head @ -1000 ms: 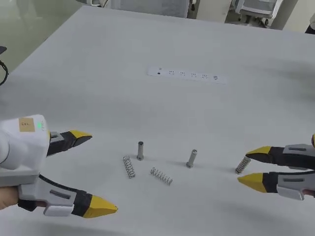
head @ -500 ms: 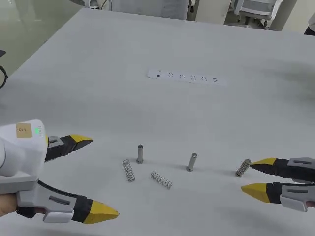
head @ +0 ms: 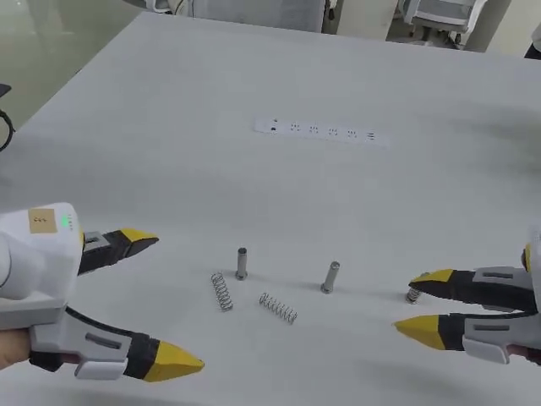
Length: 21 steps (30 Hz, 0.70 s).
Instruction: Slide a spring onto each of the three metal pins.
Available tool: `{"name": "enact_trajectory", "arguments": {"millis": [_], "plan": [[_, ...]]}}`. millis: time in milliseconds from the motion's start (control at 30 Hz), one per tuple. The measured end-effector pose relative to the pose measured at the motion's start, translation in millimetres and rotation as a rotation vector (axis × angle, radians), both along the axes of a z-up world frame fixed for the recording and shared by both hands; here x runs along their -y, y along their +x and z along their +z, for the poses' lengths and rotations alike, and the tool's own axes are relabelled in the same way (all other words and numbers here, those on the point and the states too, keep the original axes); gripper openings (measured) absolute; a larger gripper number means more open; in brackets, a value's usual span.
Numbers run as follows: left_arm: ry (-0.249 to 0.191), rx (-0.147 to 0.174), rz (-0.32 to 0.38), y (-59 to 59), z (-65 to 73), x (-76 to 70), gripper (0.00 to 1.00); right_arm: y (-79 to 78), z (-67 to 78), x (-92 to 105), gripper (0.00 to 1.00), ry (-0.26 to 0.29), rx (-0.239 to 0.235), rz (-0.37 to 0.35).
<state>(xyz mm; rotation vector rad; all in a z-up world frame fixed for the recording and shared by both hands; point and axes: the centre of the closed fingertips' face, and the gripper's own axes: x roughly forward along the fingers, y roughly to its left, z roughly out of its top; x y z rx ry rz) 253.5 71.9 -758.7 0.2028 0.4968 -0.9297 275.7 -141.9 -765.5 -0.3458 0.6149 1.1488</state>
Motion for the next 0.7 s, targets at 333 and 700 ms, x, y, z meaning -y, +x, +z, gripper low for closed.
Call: {"name": "enact_trajectory", "arguments": {"millis": [333,700], "plan": [[0.002,-0.003,0.001,-0.7,-1.9,0.1,0.98,-2.4,-0.2,-32.9,0.32,-0.023,0.007,0.09],[0.004,-0.005,0.006,-1.3,-3.7,-3.3,0.98,-2.6,-7.9,-86.8,0.32,-0.075,0.038,0.219]]}}
